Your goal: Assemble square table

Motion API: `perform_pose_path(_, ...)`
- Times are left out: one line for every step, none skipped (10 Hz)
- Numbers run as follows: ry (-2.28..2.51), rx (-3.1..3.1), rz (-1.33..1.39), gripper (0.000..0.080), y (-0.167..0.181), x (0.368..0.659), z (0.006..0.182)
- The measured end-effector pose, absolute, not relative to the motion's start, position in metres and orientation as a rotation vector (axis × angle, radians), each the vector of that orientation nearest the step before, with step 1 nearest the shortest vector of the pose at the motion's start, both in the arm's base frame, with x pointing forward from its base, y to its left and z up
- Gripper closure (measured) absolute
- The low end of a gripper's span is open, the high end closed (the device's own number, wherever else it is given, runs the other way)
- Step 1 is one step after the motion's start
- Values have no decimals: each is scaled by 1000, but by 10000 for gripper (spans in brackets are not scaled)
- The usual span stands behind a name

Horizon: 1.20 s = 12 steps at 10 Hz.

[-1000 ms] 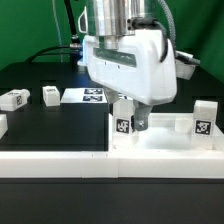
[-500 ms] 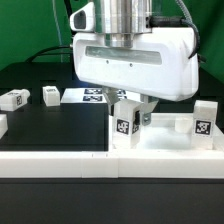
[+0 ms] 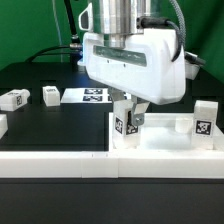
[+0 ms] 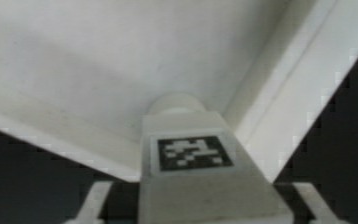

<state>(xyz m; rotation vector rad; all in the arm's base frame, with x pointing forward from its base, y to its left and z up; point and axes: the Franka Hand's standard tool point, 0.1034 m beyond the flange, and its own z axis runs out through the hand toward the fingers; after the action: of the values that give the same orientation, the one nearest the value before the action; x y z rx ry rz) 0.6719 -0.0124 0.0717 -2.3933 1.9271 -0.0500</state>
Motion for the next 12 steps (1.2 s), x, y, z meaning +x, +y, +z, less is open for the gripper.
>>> perform_pose_path(2113, -2216, -34, 506, -14, 672, 71)
perform_pose_path(2334, -1939, 5, 506, -9, 672, 71)
perform_pose_path(2521, -1614, 62, 506, -4, 674, 72)
perform_pose_path(2595, -1483, 71, 506, -5, 674, 70)
perform_pose_path(2637, -1410, 74, 506, -6, 674, 70)
perform_pose_path(2638, -1411, 73, 502, -6, 674, 69)
perform_pose_path(2594, -1490, 66, 502, -6, 674, 69)
perform_pose_path(2500, -1654, 53, 282, -2, 671, 68)
perform_pose_path(2329, -1892, 18, 282, -2, 670, 67)
perform_pose_path(2135, -2115, -6, 177, 0, 667, 64)
perform_pose_path(2050, -2204, -16, 158, 4, 667, 65)
perform_pose_path(1983, -2266, -23, 158, 3, 667, 65)
